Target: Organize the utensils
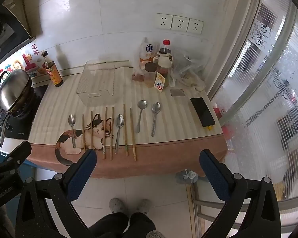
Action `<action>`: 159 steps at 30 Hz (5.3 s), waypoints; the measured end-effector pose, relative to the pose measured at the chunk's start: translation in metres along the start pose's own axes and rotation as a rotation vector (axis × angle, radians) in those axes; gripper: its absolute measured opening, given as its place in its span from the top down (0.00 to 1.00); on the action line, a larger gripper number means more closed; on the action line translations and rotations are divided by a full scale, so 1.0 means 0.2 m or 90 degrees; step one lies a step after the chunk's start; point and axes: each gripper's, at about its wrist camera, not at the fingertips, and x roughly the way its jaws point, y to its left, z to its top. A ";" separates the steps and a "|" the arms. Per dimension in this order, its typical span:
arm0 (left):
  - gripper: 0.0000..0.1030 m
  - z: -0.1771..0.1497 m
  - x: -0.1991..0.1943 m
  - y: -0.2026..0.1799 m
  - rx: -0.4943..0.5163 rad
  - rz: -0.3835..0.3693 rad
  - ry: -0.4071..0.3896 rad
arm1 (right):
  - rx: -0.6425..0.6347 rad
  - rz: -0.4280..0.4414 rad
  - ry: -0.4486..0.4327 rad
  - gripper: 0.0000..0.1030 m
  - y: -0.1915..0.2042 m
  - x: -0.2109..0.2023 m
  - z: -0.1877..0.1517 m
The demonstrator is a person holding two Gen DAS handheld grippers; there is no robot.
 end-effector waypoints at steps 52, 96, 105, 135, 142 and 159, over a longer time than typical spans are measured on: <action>0.00 0.00 -0.02 0.00 -0.003 0.001 -0.011 | 0.001 -0.003 -0.005 0.00 0.00 0.03 0.05; 0.00 0.16 0.33 0.18 -0.115 0.146 -0.082 | 0.027 0.078 0.023 0.00 -0.01 0.56 0.25; 0.09 0.15 1.09 0.25 -0.109 0.033 0.146 | 0.025 0.116 0.137 0.58 0.11 1.12 0.29; 0.95 0.02 1.80 0.02 0.023 -0.014 0.368 | 0.005 0.070 0.385 0.93 0.34 2.08 0.07; 0.91 -0.04 1.79 0.10 -0.034 -0.047 0.379 | -0.013 0.072 0.401 0.93 0.36 2.03 -0.02; 0.96 0.04 1.64 0.04 0.004 0.009 0.355 | 0.024 0.077 0.404 0.93 0.35 2.02 0.05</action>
